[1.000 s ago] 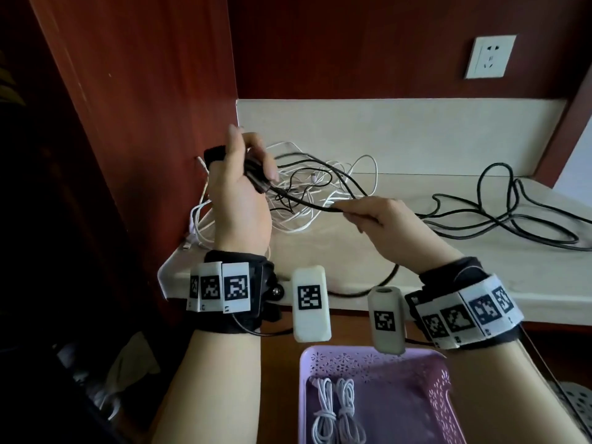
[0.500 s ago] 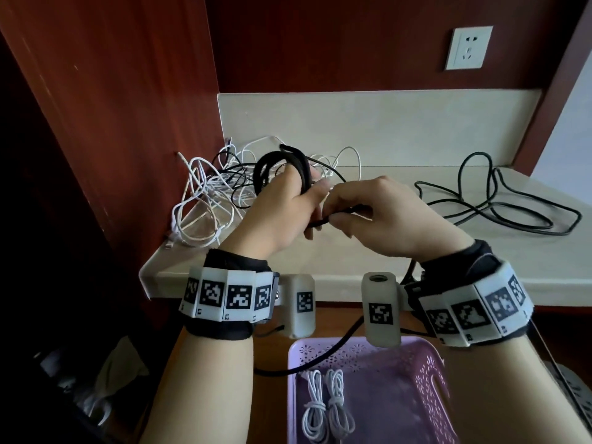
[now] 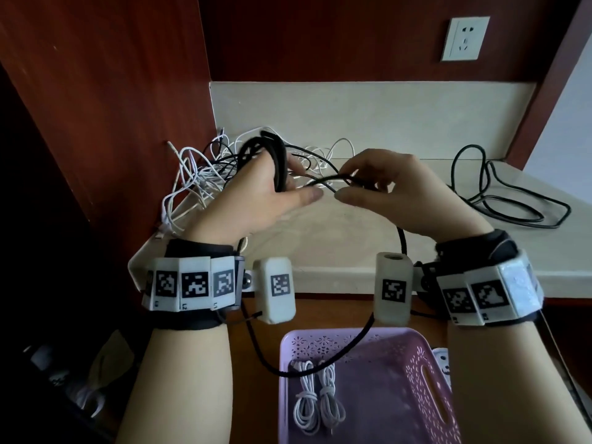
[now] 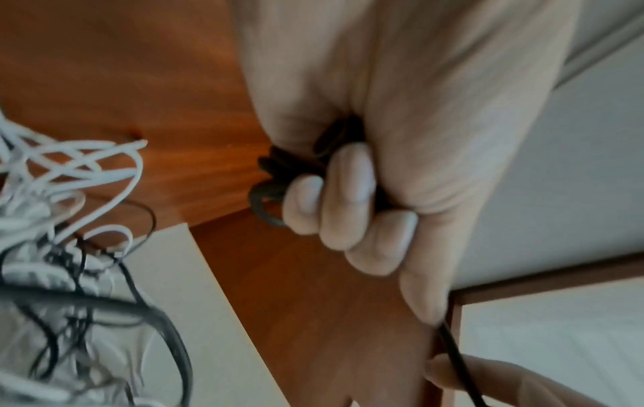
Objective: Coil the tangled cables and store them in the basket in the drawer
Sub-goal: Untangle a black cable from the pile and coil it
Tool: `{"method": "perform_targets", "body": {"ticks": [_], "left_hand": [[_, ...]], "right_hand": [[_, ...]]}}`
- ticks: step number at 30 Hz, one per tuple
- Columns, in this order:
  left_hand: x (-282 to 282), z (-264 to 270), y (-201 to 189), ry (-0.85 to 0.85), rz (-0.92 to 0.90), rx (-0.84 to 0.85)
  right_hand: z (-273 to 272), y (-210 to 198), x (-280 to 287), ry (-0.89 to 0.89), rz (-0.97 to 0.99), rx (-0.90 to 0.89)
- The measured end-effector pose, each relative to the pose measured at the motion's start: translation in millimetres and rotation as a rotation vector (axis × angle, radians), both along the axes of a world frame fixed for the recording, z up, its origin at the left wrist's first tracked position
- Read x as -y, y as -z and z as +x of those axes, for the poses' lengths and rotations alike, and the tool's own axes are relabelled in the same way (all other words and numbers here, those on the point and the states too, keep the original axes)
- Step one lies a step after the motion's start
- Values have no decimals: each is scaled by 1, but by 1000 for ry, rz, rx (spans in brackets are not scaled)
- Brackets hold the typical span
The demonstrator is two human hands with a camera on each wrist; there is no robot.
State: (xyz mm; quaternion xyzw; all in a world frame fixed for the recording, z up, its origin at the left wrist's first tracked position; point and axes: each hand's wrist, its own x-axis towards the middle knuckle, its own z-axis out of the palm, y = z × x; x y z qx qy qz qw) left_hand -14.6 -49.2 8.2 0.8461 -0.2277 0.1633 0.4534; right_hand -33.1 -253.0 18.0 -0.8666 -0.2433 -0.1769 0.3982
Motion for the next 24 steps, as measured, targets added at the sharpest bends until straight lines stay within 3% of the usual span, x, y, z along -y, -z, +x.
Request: {"method": "perform_targets", "body": {"ticks": [2, 5, 9, 12, 14, 16, 18, 21, 24], "left_hand": [[-3, 2, 0, -135, 4, 118], [-5, 0, -3, -325, 44, 279], [-7, -2, -6, -518, 137, 353], [-5, -3, -8, -560, 175, 401], [0, -6, -10, -535, 176, 404], [6, -8, -10, -452, 202, 336], [14, -10, -6, -237, 277, 155], [32, -15, -2, 138, 395, -105], [43, -26, -2, 461, 478, -336]], "right_hand": [[2, -1, 4, 79, -43, -29], [1, -4, 8, 194, -263, 1], [-2, -7, 12, 298, -483, -56], [-1, -5, 7, 288, -333, -200], [5, -2, 8, 384, -135, -188], [11, -3, 15, 602, 40, 60], [10, -8, 19, 763, 171, 384], [2, -12, 13, 727, 307, 756], [12, -7, 14, 559, 281, 827]]}}
